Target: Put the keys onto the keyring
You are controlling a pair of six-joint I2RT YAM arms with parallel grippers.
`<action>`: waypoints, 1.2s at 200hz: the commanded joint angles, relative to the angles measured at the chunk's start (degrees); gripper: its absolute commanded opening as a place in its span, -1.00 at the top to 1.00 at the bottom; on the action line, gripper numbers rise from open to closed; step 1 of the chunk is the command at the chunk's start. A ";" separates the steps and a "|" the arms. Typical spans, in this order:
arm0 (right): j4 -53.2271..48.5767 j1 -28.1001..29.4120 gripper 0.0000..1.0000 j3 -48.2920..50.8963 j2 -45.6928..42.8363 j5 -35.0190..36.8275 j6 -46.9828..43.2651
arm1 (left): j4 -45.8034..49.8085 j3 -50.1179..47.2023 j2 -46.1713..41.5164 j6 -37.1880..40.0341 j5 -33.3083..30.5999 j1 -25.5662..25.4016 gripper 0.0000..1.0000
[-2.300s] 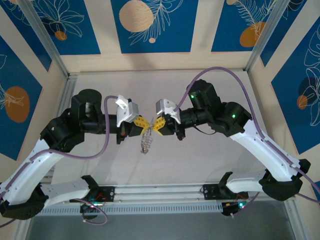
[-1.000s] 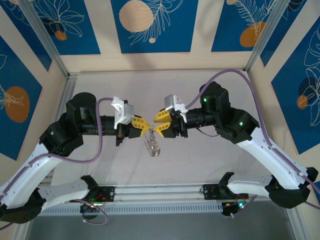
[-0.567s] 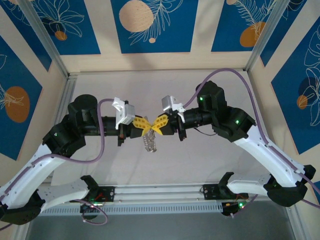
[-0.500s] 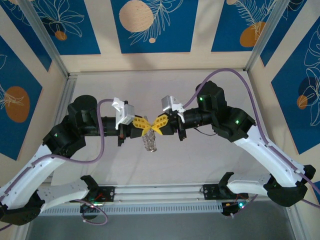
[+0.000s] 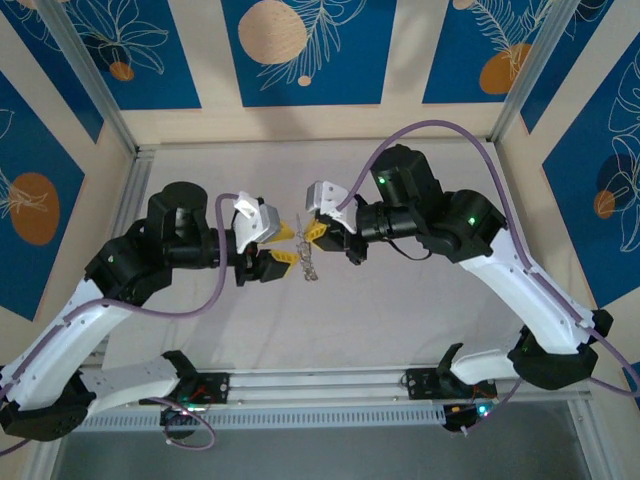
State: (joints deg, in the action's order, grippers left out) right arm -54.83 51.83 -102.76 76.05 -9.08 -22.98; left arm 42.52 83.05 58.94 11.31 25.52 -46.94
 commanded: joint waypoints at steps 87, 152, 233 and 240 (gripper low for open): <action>-12.07 5.15 1.00 -11.82 7.49 1.26 -6.16 | 4.05 2.56 0.70 4.60 -0.94 0.35 0.50; -10.65 5.27 1.00 -12.03 7.38 -0.21 -6.17 | 5.13 2.91 2.27 5.05 -0.59 0.42 0.67; -7.88 3.26 0.49 -6.30 4.38 -3.84 -1.99 | -0.42 1.40 -0.28 2.89 3.32 1.12 1.00; -7.02 2.83 0.45 -4.60 3.46 -4.50 -1.20 | -1.12 1.14 -0.67 2.35 3.69 1.21 1.00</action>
State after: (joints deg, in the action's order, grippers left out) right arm -65.52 55.61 -111.35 82.89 -8.10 -27.20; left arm 46.00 84.88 60.10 15.35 26.83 -46.59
